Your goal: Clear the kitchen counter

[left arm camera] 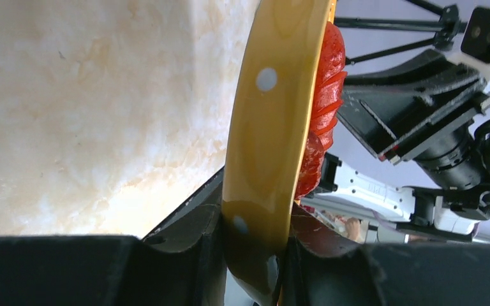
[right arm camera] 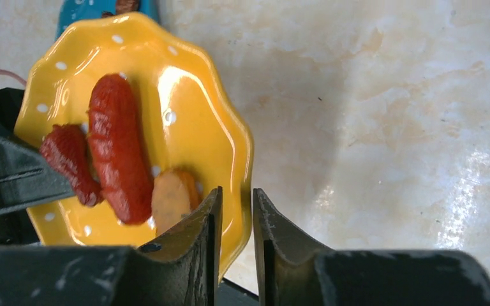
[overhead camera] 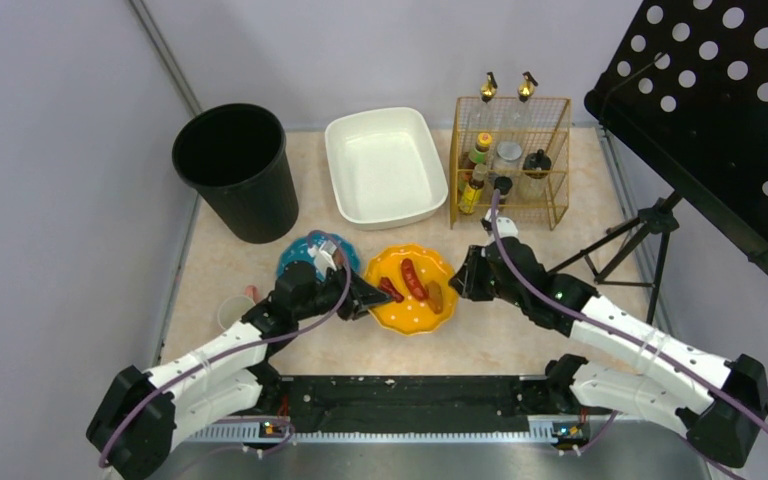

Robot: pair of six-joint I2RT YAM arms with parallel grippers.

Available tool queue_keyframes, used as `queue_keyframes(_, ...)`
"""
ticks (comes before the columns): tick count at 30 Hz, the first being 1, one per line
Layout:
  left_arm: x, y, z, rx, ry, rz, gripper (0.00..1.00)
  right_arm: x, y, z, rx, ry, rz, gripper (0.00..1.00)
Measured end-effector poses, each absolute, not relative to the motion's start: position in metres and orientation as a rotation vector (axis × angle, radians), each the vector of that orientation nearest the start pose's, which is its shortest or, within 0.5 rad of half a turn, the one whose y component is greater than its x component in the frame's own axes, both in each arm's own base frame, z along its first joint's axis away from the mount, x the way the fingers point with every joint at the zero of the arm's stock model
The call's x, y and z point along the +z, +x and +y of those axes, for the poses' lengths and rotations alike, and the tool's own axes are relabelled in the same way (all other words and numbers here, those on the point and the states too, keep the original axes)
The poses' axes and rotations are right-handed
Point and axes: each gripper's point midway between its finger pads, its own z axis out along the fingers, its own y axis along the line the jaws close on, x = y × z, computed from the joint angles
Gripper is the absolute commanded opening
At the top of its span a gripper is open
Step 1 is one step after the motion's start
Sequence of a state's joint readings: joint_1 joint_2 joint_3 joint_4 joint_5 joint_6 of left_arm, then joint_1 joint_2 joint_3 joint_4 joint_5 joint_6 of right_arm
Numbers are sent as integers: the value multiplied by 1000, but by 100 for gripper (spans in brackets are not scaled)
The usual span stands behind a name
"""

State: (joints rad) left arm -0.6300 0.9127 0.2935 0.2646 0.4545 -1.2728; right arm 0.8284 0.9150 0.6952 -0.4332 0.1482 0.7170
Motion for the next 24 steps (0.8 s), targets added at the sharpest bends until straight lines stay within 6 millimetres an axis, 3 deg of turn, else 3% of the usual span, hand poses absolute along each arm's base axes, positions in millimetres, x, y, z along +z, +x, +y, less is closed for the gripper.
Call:
queue_keyframes(7,152,184,-249,-1544,-475,2216,0,167,198,219,708,-68,2265,37)
queue_keyframes(16,160,194,-240,-1520,-540,2200,0,175,198,207,684,-64,2235,39)
queue_keyframes(20,179,207,-235,-1499,-550,2166,0,183,201,197,672,-36,2202,39)
queue_keyframes(24,216,228,-226,-1476,-530,2086,0,187,201,195,679,-33,2189,39)
